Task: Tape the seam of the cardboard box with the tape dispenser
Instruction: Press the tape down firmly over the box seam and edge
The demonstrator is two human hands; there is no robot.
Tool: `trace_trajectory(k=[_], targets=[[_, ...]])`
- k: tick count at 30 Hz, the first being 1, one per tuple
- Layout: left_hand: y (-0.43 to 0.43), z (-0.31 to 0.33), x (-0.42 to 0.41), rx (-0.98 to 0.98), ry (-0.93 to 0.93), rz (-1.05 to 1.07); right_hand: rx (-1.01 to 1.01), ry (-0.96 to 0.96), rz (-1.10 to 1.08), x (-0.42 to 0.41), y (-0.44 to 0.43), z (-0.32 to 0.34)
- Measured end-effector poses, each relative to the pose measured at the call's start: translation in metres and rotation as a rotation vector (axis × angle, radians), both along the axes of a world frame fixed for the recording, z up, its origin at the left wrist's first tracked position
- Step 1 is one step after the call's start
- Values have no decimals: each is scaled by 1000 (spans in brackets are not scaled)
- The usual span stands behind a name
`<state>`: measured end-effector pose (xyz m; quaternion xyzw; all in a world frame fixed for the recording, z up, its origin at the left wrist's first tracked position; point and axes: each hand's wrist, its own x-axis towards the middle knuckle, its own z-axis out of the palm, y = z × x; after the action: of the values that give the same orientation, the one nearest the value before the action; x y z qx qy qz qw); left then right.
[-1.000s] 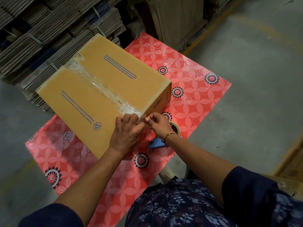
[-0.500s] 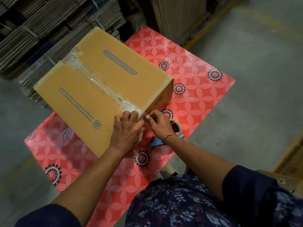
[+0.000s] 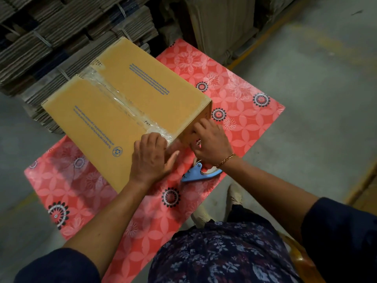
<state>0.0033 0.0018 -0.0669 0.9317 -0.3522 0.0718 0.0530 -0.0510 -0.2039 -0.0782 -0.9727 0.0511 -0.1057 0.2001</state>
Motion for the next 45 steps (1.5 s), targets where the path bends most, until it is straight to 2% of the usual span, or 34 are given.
trace_trajectory(k=[2, 3, 8, 13, 21, 27, 32, 36, 39, 41, 45], targets=[[2, -2, -1, 52, -29, 36, -66, -115, 104, 8, -13, 11], [2, -3, -1, 86, -31, 59, -95, -109, 168, 15, -19, 14], [-5, 1, -1, 175, 116, 223, -365, 106, 529, 60, -23, 17], [-8, 1, -5, 169, 171, 263, -411, 131, 708, 79, -15, 11], [-11, -7, -4, 198, 158, 315, -455, 59, 782, 86, -23, -7], [-11, -11, -2, 308, 131, 308, -496, 70, 796, 88, -23, -6], [-15, -5, -8, 358, 188, 327, -471, 70, 815, 86, -25, -3], [-20, -5, -15, 286, 215, 424, -439, 73, 804, 84, -24, 4], [-22, -6, -16, 188, 241, 484, -454, -25, 826, 92, -16, 8], [-23, -6, -16, 140, 231, 499, -474, -84, 846, 99, -13, 4], [-25, -10, -15, 132, 154, 511, -477, -70, 840, 99, -15, -4]])
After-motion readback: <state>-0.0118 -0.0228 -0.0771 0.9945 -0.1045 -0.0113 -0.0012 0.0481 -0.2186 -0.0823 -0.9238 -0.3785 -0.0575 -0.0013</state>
